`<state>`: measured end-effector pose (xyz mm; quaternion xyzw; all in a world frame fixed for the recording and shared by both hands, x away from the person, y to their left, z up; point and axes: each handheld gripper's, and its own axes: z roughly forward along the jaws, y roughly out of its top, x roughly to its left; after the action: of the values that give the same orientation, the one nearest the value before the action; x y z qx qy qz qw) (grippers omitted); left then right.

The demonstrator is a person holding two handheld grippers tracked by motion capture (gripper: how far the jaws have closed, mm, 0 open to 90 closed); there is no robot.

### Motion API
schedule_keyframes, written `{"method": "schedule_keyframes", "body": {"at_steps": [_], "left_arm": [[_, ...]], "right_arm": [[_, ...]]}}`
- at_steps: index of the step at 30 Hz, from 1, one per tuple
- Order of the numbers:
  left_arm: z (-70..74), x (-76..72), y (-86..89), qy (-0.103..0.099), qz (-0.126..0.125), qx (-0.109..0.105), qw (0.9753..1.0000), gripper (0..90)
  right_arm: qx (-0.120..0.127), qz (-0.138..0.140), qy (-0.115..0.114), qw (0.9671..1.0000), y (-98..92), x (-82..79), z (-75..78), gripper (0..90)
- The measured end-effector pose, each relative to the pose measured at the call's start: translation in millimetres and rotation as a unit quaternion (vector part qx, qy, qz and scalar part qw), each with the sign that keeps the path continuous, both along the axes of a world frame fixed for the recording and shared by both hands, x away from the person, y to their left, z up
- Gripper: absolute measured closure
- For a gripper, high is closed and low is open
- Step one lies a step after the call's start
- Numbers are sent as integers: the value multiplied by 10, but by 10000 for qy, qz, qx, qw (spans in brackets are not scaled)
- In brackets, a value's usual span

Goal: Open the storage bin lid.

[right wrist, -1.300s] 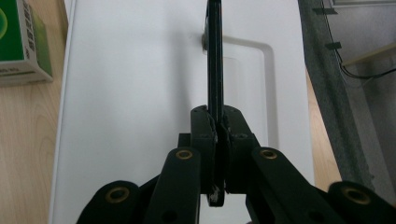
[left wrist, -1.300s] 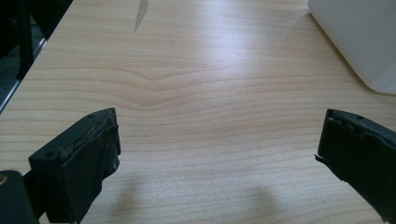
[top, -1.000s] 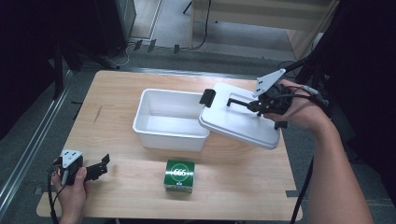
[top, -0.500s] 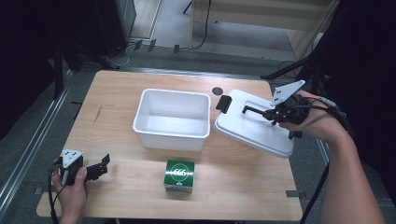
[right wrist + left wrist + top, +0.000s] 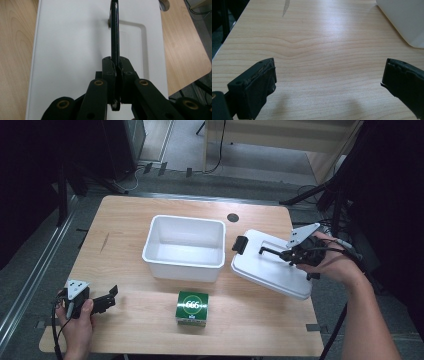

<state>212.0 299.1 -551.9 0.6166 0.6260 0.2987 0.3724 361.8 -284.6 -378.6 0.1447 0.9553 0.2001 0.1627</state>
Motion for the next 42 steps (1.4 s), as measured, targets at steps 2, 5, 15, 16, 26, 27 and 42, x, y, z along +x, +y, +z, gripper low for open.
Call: {"method": "schedule_keyframes", "body": {"at_steps": [2, 5, 15, 16, 26, 27, 42], "left_arm": [[0, 0, 0, 0, -2, 0, 10000, 0], [0, 1, -1, -2, 0, -3, 10000, 0], [-1, 0, -2, -10, -8, -5, 10000, 0], [-1, 0, -3, -3, -11, -16, 10000, 0], [-1, 0, -11, 7, 8, 36, 10000, 0], [-1, 0, -11, 7, 8, 36, 10000, 0], [-1, 4, -9, 23, 18, 31, 10000, 0]], "right_arm": [[-8, 5, 5, 10000, 6, 2, -61, 854], [-31, 3, 35, 10000, 17, 1, -149, 853], [-90, -25, 108, 9999, 56, -4, -573, 854], [-66, -35, 107, 9999, 56, -5, -603, 854], [-16, -84, 139, 9999, 39, -38, -838, 854], [11, -99, 139, 9999, 34, -44, -853, 853], [60, -108, 483, 9988, 174, -235, -752, 443]]}}
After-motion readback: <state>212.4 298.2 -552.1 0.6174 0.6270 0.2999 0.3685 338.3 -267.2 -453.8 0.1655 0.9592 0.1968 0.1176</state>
